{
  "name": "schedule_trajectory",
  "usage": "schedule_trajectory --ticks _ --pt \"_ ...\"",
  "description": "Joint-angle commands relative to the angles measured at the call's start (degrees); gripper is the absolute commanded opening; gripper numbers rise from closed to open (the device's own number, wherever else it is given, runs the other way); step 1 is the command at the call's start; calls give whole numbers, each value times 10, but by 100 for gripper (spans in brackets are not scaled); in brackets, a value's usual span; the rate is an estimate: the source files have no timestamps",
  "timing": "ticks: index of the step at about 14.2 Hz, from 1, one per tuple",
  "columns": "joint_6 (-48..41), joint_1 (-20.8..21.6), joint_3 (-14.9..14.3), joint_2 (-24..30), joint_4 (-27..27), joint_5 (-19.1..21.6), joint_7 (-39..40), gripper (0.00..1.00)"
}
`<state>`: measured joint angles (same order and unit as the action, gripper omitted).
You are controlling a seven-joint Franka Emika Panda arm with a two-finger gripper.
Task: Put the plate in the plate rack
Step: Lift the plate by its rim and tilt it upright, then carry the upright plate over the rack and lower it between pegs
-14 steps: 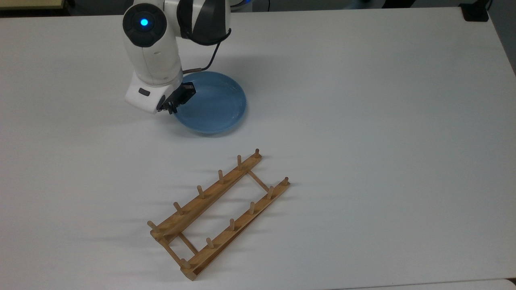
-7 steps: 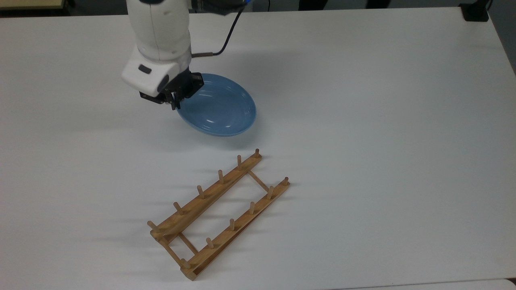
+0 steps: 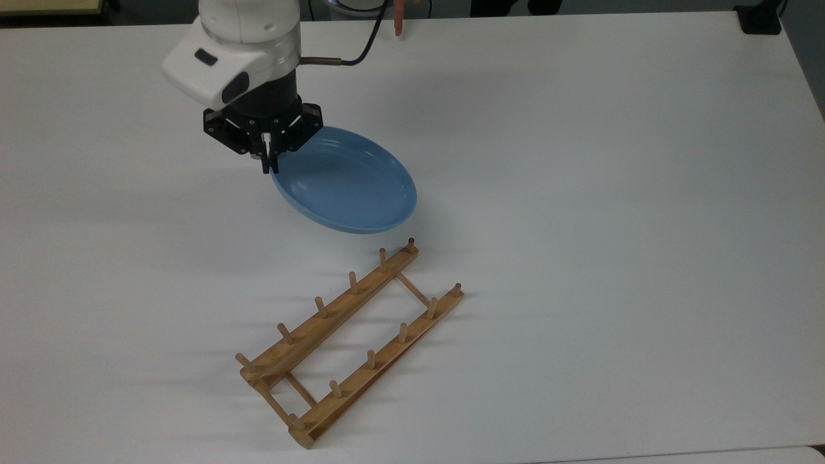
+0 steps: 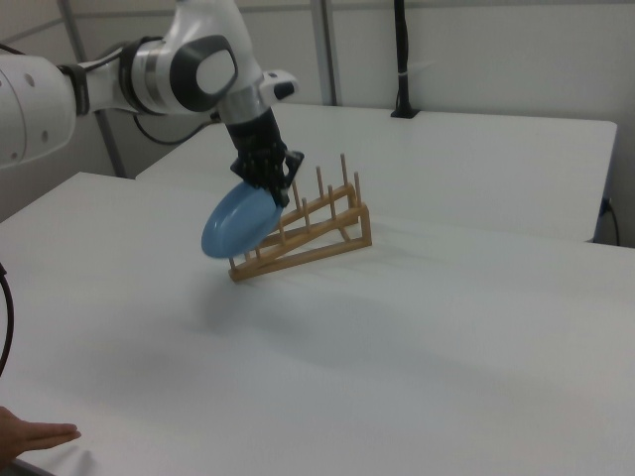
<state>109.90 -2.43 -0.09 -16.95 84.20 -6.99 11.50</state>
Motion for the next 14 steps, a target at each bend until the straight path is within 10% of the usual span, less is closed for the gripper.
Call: schedule_trajectory --ticks 1,10,14 --pt "90 12 -4 -2 -20 -5 -94 0" --pt "260 44 -5 -34 -9 -313 -427 0" --pt "260 71 -5 -38 -2 -364 -471 0"
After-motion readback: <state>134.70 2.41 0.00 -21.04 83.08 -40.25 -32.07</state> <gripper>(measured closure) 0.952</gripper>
